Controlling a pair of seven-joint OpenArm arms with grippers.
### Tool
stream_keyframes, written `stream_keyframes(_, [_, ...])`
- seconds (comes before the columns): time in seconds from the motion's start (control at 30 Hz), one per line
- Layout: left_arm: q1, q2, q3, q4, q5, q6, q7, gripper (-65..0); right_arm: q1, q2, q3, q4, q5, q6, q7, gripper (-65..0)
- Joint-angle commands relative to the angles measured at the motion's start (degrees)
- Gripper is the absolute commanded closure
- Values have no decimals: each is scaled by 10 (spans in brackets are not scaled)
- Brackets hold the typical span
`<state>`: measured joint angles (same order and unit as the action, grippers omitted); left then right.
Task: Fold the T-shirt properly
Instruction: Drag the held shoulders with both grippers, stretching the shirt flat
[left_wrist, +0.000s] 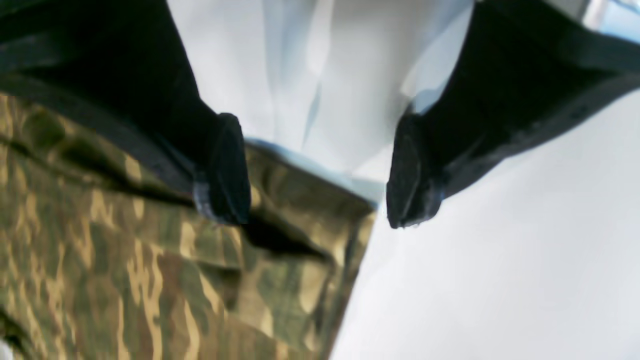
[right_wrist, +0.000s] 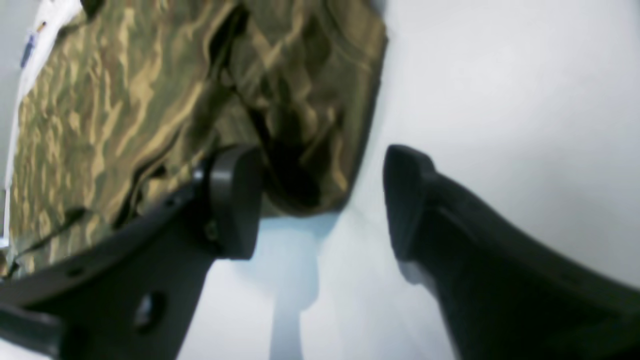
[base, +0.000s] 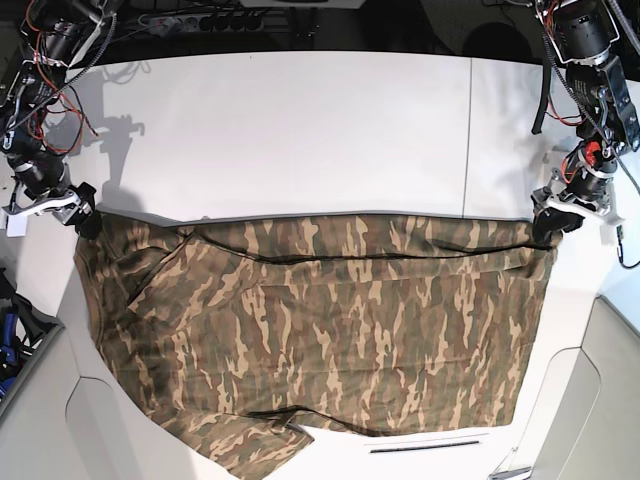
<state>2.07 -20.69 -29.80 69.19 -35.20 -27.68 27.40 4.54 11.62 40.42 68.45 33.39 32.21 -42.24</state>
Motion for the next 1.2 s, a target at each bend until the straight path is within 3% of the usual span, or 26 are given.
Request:
stream_keyframes(0.0, [-9, -7, -2, -7, 2, 2, 2, -462, 7, 7, -4, -5, 0, 5, 1, -380])
stream_keyframes(0.2, [-31, -2, -2, -56, -10, -3, -3, -462, 11, 3, -33, -23, 1, 8, 26, -380])
stream_keyframes(0.33, [-31, 1, 4, -57, -23, -30, -1, -462, 25, -9, -49, -23, 0, 7, 26, -380])
stream_keyframes(0.53, [-32, 1, 52, -57, -23, -35, 3, -461, 36, -15, -71, -23, 0, 6, 26, -372])
stream_keyframes(0.67, [-32, 0, 78, -57, -21, -35, 2, -446, 35, -17, -77, -23, 0, 6, 26, -177])
stream_keyframes(0.7, [-32, 0, 79, -57, -18, -35, 2, -404, 35, -17, -77, -23, 0, 6, 26, -117])
stream_keyframes(0.77, [-32, 0, 80, -57, -13, -35, 2, -243, 35, -16, -77, -23, 0, 7, 26, -17])
stream_keyframes(0.83, [-32, -2, 80, -57, -10, -35, 2, -88, 35, -16, -77, -23, 0, 13, 26, 0])
stream_keyframes(0.9, [-32, -4, 80, -56, -10, -54, 2, 0, 35, -16, -77, -23, 0, 12, 19, 0])
stream_keyframes(1.03, [-30, -9, 80, -32, -11, -122, 12, 0, 35, -16, -77, -16, 4, 12, -10, 0])
stream_keyframes(1.17, [-20, -20, 76, 16, -13, -123, 37, 0, 33, -16, -67, -4, 17, 16, -52, 0])
